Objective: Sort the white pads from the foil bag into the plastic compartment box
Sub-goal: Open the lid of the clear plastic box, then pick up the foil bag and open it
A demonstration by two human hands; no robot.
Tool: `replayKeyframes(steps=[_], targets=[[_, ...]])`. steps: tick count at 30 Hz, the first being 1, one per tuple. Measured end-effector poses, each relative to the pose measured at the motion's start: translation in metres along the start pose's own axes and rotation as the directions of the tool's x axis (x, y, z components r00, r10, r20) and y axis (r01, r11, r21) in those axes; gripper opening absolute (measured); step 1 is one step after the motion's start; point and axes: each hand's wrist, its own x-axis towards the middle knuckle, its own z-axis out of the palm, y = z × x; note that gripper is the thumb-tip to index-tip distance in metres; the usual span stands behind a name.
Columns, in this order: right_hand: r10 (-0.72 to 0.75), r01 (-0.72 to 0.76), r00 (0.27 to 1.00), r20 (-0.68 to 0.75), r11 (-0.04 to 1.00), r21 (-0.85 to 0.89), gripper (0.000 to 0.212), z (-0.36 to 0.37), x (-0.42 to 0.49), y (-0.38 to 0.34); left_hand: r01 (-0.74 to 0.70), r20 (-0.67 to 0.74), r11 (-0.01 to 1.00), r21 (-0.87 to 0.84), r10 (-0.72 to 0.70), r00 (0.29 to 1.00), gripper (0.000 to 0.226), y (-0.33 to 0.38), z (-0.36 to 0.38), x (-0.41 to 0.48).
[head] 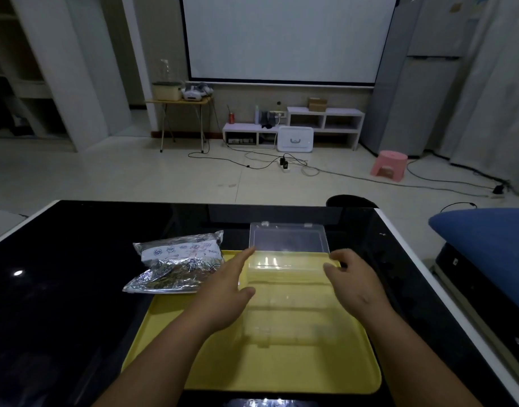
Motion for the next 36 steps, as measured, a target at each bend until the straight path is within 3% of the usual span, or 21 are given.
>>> replayKeyframes(steps=[5,9,12,15,21,24,27,31,36], targets=[[0.042,0.016,0.945,0.324,0.984,-0.175,0.034,0.007,-0.006,-0.003,0.068,0.23,0.967,0.244,-0.125,0.965,0.071,-0.007,0.002,-0.001],[0.172,0.01,0.823,0.541,0.948,-0.317,0.041,0.015,-0.012,-0.005,0.063,0.254,0.913,0.402,-0.177,0.951,0.059,-0.008,0.005,-0.003],[0.256,0.044,0.745,0.616,0.903,-0.428,0.05,0.018,-0.013,-0.004,0.053,0.25,0.907,0.418,-0.171,0.953,0.054,-0.007,0.005,-0.003],[0.287,0.058,0.732,0.618,0.877,-0.476,0.058,0.02,-0.012,-0.003,0.043,0.268,0.908,0.417,-0.168,0.949,0.052,-0.008,0.005,-0.002],[0.266,0.096,0.748,0.607,0.863,-0.497,0.054,0.016,-0.012,-0.003,0.002,0.301,0.93,0.368,-0.121,0.946,0.052,-0.01,0.007,-0.003],[0.248,0.078,0.755,0.606,0.885,-0.459,0.046,0.016,-0.011,0.0,0.035,0.176,0.96,0.279,-0.087,0.981,0.046,-0.012,0.002,-0.001],[0.203,0.043,0.805,0.557,0.917,-0.396,0.04,0.017,-0.009,0.001,0.08,-0.045,0.825,0.56,-0.066,0.997,0.025,-0.02,-0.012,0.007],[0.174,0.038,0.832,0.527,0.93,-0.367,0.039,0.02,-0.007,0.002,0.158,-0.018,0.62,0.768,-0.225,0.974,0.032,-0.038,-0.02,0.003],[0.163,0.042,0.835,0.526,0.934,-0.356,0.039,0.02,-0.006,0.0,0.122,-0.016,0.554,0.824,-0.191,0.981,0.035,-0.04,-0.008,0.001]])
